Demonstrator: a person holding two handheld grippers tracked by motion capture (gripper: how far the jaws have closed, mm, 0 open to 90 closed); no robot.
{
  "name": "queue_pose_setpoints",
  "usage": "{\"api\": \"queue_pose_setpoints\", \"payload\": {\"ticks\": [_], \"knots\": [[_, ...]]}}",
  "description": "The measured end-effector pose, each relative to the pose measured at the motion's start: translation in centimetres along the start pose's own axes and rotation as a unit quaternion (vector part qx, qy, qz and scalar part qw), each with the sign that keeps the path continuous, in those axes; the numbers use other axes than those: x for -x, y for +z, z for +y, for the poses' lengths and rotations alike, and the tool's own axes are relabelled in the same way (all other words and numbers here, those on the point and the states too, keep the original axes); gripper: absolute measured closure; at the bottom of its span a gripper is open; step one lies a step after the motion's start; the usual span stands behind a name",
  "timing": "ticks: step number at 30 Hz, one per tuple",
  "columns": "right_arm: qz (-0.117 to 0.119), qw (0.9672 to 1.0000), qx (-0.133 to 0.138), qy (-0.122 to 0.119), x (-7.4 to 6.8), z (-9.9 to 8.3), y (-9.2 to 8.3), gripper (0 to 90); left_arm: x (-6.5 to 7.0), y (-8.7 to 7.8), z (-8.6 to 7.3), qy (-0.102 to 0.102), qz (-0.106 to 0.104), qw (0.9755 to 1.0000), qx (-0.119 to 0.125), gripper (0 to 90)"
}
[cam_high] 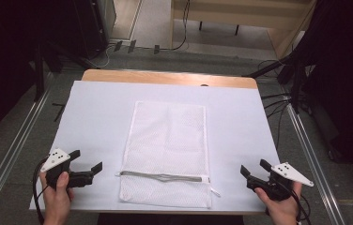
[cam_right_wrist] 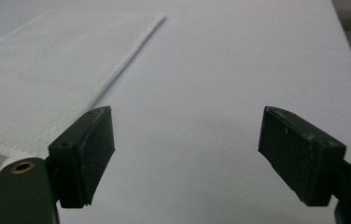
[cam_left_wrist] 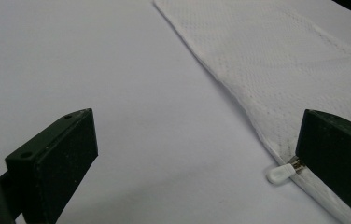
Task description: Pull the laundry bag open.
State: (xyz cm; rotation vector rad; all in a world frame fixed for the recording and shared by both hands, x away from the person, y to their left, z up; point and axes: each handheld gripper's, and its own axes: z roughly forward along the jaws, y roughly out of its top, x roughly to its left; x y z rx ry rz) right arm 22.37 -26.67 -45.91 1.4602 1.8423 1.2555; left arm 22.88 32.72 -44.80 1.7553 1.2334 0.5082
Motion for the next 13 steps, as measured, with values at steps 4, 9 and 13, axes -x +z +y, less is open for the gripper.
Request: {"api": "queue_pose_setpoints", "payload": {"ticks": [4,9,13], "knots": [[-0.016,0.9998,-0.002,0.010,1.3,-0.1,-0.3,17.8,-0.5,0.0,-0.1,0.012,0.002,0.9999,-0.003,0.0],[-0.032,0.9993,-0.004,0.021,2.4,-0.3,-0.6,16.7,-0.7,-0.2,-0.1,0.014,0.011,0.9998,0.002,0.0],[-0.044,0.9988,-0.002,0.021,2.6,-0.3,-0.7,15.0,-0.5,-0.1,-0.2,0.018,0.019,0.9997,0.000,0.0]]}}
